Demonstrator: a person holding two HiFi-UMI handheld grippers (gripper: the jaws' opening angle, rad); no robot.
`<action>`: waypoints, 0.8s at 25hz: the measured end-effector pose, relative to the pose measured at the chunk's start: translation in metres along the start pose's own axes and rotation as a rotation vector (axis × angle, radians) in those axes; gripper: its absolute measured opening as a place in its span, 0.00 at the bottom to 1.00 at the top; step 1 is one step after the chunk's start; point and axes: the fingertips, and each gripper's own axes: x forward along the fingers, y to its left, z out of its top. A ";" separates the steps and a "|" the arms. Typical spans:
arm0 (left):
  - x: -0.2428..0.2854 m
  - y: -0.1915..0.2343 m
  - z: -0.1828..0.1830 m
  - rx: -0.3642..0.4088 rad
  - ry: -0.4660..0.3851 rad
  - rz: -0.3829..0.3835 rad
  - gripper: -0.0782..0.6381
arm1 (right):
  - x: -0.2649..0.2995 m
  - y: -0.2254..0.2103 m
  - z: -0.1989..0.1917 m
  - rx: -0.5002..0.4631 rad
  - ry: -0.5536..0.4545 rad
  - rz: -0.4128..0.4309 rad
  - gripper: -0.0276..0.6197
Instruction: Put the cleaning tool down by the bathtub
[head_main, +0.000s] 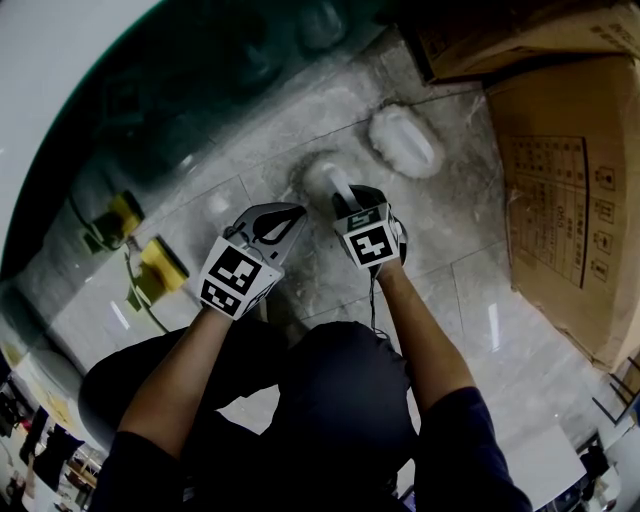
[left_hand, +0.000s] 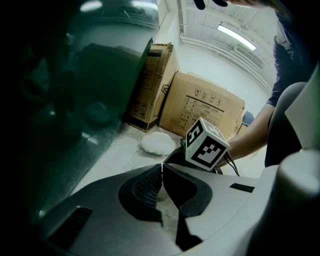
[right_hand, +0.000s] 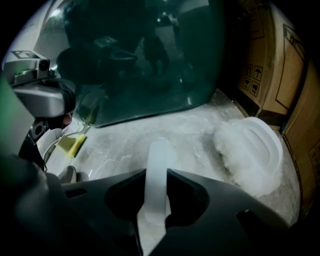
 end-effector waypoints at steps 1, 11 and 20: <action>-0.001 0.000 -0.001 -0.002 0.000 0.000 0.16 | 0.001 0.001 0.000 -0.005 0.000 -0.004 0.18; -0.002 0.004 -0.002 -0.016 -0.005 -0.003 0.16 | 0.002 0.010 0.006 -0.051 0.011 0.000 0.24; 0.002 0.003 0.005 -0.008 -0.017 -0.013 0.16 | -0.003 0.006 0.011 -0.053 -0.004 -0.005 0.24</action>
